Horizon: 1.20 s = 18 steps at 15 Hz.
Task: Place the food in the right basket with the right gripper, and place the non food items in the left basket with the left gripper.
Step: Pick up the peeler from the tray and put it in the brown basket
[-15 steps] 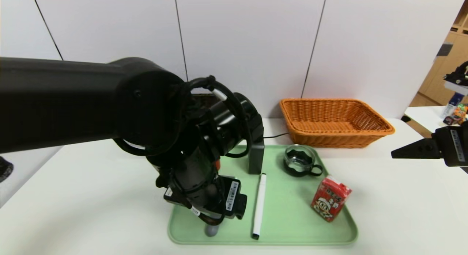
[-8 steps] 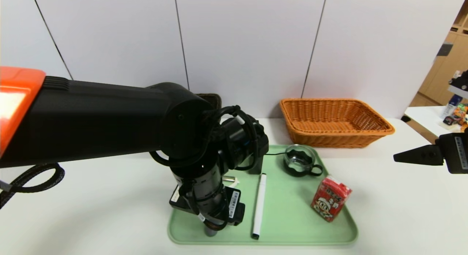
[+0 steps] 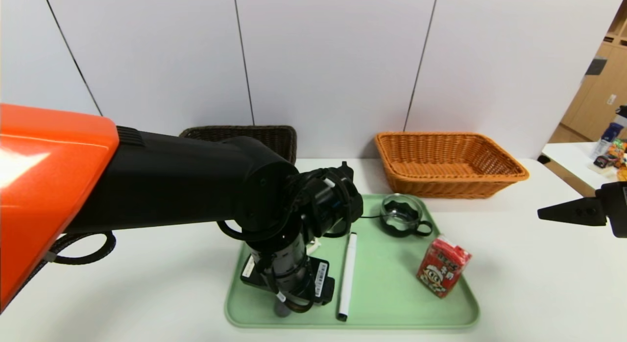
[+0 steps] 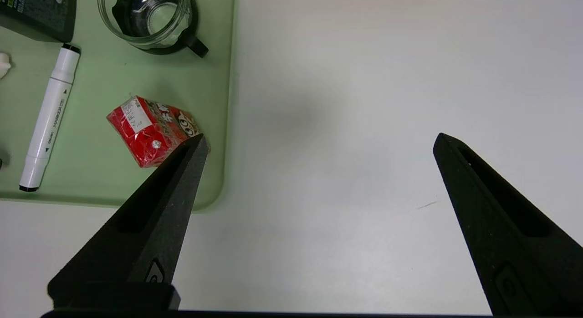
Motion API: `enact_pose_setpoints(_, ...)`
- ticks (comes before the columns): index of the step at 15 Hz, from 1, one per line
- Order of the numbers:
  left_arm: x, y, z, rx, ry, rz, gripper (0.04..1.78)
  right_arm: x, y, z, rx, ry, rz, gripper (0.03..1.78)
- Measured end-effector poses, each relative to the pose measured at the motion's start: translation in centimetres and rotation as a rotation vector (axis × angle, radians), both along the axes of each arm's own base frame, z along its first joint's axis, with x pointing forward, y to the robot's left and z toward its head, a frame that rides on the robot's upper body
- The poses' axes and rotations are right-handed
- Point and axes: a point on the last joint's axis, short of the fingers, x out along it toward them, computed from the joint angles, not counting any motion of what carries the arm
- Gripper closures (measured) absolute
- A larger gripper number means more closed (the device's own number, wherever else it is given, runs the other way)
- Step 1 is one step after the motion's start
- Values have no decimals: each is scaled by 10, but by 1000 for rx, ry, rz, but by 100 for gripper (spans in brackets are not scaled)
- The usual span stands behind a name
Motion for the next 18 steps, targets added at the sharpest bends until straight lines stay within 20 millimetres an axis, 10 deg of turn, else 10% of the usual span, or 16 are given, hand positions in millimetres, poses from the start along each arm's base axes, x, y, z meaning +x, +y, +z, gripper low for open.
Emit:
enact_pose_setpoints(6,3,1,-7,8,7,10,13,-4,-1,-1,-3,7,-2,10)
enact_pose_setpoints(15,5,-4,-11,-27,25,2,152,-12,-1,-1,-2,-2,5,10)
enact_pose_setpoints(18,5,-3,-11,-28,31,1,152,-14,-1,-3,-2,0,9,10)
